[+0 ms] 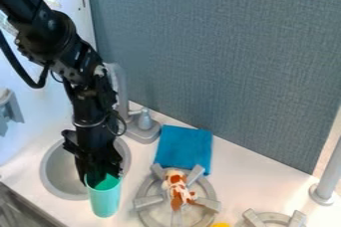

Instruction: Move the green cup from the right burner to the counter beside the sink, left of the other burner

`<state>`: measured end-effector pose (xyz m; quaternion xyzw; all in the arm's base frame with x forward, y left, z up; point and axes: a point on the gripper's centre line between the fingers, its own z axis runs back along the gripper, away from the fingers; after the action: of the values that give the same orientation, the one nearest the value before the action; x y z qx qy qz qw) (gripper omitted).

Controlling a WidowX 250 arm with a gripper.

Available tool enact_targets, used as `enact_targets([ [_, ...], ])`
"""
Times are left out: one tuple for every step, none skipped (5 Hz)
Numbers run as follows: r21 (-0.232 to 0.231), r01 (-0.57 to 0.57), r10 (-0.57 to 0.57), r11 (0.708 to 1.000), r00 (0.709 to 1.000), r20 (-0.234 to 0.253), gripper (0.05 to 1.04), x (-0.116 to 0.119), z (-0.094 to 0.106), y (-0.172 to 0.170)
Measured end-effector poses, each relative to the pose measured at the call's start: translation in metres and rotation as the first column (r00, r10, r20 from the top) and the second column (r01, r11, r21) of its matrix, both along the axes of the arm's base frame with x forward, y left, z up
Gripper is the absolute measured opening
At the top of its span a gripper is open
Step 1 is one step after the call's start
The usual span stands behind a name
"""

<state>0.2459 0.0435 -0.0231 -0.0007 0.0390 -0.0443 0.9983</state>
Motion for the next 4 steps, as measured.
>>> enact_targets([
  [0.014, -0.041, 0.041, 0.999, 0.999, -0.010, 0.098, 0.006, -0.009, 0.014],
  [0.006, -0.060, 0.060, 0.998, 0.998, 0.003, 0.098, 0.013, -0.023, 0.016],
  [0.016, -0.098, 0.098, 0.995, 0.995, 0.010, 0.098, 0.020, -0.033, 0.017],
  [0.018, -0.106, 0.105, 0.994, 0.994, 0.011, 0.098, 0.028, -0.042, 0.010],
])
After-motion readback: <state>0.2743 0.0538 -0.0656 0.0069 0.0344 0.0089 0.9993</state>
